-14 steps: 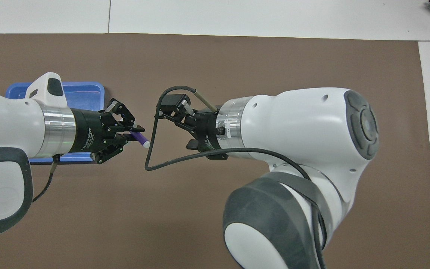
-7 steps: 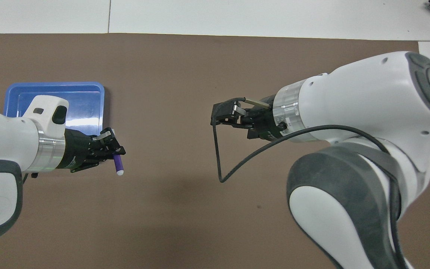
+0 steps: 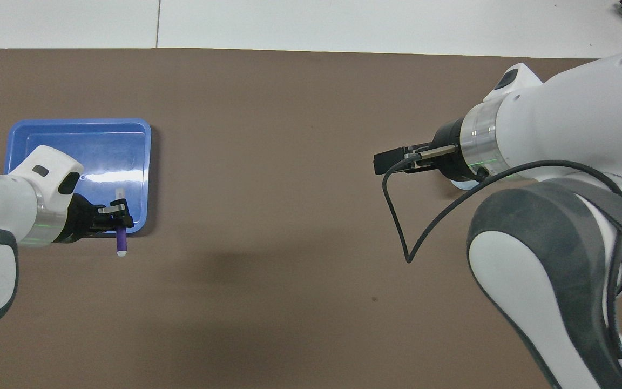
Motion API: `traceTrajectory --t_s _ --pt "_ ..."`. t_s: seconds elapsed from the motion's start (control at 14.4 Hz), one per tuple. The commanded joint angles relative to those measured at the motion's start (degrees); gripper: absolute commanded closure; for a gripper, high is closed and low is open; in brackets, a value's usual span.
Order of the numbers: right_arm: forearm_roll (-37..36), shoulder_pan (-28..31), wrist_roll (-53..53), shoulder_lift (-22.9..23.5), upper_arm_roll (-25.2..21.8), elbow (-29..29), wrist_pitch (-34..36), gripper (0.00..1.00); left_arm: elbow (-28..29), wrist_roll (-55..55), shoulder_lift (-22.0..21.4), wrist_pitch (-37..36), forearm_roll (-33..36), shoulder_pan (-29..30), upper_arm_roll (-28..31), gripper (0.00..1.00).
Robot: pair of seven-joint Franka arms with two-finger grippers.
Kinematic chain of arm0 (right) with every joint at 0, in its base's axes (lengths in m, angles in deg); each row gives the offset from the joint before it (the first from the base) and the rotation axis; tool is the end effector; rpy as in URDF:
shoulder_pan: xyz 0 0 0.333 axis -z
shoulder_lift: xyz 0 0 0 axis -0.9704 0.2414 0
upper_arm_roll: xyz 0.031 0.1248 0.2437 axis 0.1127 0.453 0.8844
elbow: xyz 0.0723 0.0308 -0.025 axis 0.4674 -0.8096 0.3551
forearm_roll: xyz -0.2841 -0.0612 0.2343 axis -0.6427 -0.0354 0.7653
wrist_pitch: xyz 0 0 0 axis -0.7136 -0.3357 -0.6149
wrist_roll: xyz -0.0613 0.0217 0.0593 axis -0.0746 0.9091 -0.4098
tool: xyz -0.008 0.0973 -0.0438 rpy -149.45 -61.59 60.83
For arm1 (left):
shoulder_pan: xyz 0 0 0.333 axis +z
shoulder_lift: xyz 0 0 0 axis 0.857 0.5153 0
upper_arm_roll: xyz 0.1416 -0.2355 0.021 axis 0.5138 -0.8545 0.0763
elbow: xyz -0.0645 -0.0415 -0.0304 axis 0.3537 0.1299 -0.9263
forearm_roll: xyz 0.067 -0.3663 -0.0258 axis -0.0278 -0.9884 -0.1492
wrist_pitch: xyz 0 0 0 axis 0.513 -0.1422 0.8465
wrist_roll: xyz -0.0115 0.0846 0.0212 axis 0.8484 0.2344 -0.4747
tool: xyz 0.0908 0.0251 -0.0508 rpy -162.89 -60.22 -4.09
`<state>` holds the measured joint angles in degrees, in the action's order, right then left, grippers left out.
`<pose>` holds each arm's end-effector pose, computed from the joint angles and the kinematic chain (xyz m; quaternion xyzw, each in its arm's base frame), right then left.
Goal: Right arm passes pens to left for tray arrangement
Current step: 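Lower the purple pen into the blue tray with the left gripper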
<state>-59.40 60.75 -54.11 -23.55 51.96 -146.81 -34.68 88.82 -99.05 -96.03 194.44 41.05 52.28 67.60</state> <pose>0.5472 0.1938 0.5511 -0.9839 -0.0945 -0.0640 0.1378 0.4841 -0.0739 0.4463 0.9907 0.1071 -0.0024 0.0840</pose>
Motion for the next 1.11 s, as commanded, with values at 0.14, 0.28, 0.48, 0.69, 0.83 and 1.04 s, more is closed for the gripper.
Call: traceTrajectory --t_s 0.14,0.28,0.48,0.69,0.83,1.04 --pt "-4.6 5.3 -13.7 0.4 0.7 -1.4 -0.8 0.00 -0.6 20.2 6.6 8.4 1.1 8.8 -0.3 1.00" --pt "-4.7 6.6 -17.6 1.0 0.7 -3.3 -4.0 0.00 -1.5 21.2 9.2 12.4 5.2 9.5 -0.4 1.00" --pt "-4.8 7.6 -23.1 3.2 0.7 -4.5 -7.1 0.00 -2.0 21.3 12.3 17.0 6.1 9.4 -0.4 1.00" --pt "-6.9 8.6 -28.0 6.5 0.7 -4.6 -11.5 0.00 -4.2 25.5 16.4 19.1 6.2 12.8 -0.2 1.00" --pt "-9.7 8.7 -29.2 8.2 0.7 -4.8 -13.5 0.00 -7.6 30.6 20.2 19.8 6.2 15.0 -0.2 1.00" --pt "-9.9 9.7 -32.3 11.3 0.7 -4.8 -16.7 0.00 -11.2 32.3 24.1 20.6 6.2 16.5 -0.1 1.00"
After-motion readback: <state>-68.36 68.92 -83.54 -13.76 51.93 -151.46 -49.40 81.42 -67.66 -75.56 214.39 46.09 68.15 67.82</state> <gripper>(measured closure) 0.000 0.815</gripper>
